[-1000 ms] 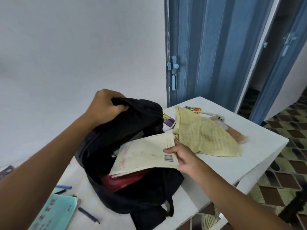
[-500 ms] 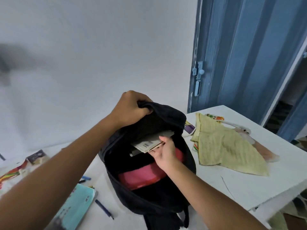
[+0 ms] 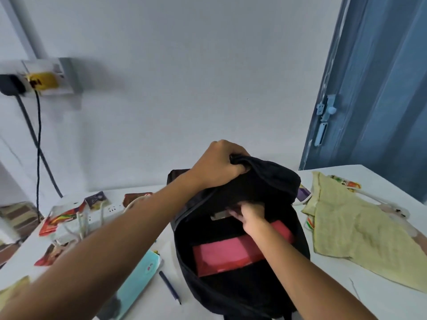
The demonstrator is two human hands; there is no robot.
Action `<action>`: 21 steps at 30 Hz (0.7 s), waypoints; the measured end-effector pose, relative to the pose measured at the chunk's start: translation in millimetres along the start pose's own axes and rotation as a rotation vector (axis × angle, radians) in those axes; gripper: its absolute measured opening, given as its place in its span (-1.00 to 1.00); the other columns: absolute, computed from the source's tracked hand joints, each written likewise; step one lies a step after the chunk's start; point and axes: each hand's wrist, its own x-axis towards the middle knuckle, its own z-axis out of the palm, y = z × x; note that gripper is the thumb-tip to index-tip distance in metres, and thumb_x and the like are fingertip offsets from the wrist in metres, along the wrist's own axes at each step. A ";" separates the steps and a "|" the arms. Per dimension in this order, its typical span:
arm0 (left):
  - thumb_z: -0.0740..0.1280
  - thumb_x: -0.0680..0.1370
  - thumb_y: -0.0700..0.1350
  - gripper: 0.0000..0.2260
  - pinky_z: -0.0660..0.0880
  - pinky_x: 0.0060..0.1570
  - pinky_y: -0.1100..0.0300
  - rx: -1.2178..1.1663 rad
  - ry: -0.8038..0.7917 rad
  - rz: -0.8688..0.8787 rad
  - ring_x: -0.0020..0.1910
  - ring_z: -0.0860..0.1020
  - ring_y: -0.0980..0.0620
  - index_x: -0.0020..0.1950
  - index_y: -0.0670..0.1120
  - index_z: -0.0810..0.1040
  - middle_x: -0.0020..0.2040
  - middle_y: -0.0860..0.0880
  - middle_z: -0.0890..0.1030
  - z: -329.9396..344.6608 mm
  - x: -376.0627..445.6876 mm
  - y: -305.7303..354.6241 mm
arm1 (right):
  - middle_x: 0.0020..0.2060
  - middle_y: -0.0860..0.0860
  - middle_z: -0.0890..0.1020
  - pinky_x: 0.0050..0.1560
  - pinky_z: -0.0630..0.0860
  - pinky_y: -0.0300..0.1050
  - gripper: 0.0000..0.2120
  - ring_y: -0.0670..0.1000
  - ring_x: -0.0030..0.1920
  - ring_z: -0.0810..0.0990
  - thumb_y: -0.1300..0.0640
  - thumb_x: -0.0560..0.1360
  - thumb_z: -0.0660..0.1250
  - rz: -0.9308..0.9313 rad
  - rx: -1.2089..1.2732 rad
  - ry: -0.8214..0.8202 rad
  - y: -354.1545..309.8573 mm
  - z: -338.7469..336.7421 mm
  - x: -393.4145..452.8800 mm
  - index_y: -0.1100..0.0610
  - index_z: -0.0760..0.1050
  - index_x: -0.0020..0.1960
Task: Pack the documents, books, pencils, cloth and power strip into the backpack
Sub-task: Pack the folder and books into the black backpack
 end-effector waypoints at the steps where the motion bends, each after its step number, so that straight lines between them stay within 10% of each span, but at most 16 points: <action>1: 0.39 0.41 -0.26 -0.87 0.49 -0.18 0.31 -0.009 0.000 -0.016 -0.21 0.59 0.14 -0.10 -0.11 0.70 -0.23 0.06 0.67 0.6 -0.5 -3.1 | -0.20 0.14 0.62 -0.42 0.57 -0.17 -0.83 0.03 -0.33 0.62 0.39 0.54 0.19 0.001 -0.157 -0.027 -2.5 -1.3 -7.2 0.28 0.49 0.08; 5: 0.43 0.42 -0.23 -0.91 0.49 -0.14 0.26 -0.078 -0.011 -0.103 -0.20 0.59 0.13 -0.11 -0.10 0.69 -0.24 0.05 0.67 7.3 -7.1 -18.5 | -0.35 0.12 0.64 -0.51 0.48 -0.24 -0.85 -0.02 -0.47 0.62 0.32 0.55 0.18 -0.022 -0.392 -0.079 -8.0 -27.5 -25.6 0.30 0.52 -0.05; 11: 0.47 0.41 -0.27 -0.91 0.46 -0.18 0.39 -0.254 -0.095 -0.205 -0.25 0.57 0.19 -0.10 -0.20 0.68 -0.21 -0.05 0.67 25.5 -28.9 -28.7 | -0.34 0.08 0.46 -0.53 0.31 -0.22 -0.90 -0.04 -0.48 0.46 0.30 0.55 0.22 -0.311 -0.003 0.081 -8.5 -72.5 -78.3 0.16 0.42 -0.12; 17: 0.50 0.39 -0.30 -0.77 0.50 0.16 0.11 -0.469 -0.262 -0.242 -0.02 0.63 0.03 0.03 -0.22 0.65 -0.03 -0.15 0.69 36.7 -62.5 -33.6 | 0.14 0.23 0.55 -0.02 0.58 0.27 -0.29 0.30 0.10 0.59 -0.24 0.29 0.43 0.059 0.264 -0.144 -3.0 -58.7 -119.0 0.13 0.42 0.29; 21: 0.48 0.43 -0.23 -0.74 0.54 0.09 0.25 -0.535 -0.366 -0.319 0.01 0.64 0.03 0.10 -0.11 0.62 0.01 -0.13 0.69 29.5 -110.4 -41.5 | 0.09 0.12 0.66 0.11 0.53 0.26 -0.45 0.20 0.09 0.64 -0.14 0.30 0.49 0.089 0.255 -0.159 8.7 -56.6 -116.0 0.06 0.53 0.22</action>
